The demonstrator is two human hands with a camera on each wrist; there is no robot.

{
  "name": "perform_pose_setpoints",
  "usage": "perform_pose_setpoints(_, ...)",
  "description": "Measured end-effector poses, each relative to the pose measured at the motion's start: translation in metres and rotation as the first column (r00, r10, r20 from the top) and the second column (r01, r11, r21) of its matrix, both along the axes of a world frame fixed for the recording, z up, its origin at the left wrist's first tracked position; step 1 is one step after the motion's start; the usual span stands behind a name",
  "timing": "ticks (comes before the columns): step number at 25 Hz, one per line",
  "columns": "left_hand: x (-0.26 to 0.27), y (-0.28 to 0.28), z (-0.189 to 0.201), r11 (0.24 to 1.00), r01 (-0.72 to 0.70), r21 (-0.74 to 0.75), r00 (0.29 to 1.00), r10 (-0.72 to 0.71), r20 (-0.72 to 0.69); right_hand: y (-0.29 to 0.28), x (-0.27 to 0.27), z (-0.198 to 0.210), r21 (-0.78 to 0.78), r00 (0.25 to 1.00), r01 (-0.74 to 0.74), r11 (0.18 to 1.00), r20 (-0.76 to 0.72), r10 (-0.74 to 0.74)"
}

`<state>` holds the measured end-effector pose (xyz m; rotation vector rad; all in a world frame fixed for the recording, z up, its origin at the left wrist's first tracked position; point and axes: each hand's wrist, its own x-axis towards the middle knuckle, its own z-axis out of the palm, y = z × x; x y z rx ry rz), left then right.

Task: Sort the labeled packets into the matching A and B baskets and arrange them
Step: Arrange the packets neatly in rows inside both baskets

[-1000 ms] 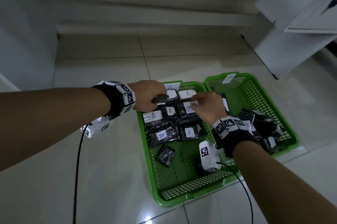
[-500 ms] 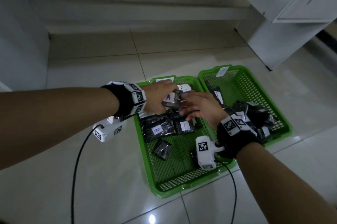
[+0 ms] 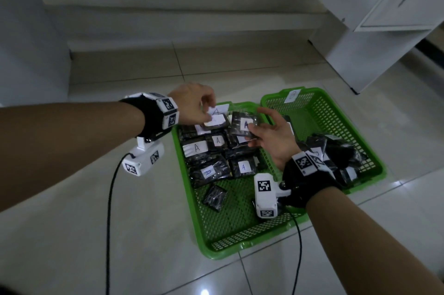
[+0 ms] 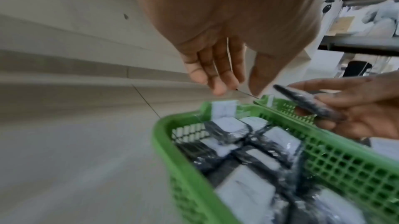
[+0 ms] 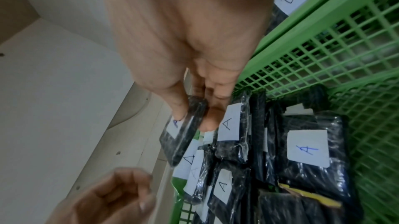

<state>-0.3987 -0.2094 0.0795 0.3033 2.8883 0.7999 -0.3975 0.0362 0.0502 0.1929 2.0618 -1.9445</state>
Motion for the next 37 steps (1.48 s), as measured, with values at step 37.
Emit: perform_pose_setpoints(37,0.031,0.047,-0.029,0.678,0.579,-0.453,0.726,-0.682,-0.094,0.036,0.021,-0.009,0.879,0.783,-0.470,0.072,0.378,0.493)
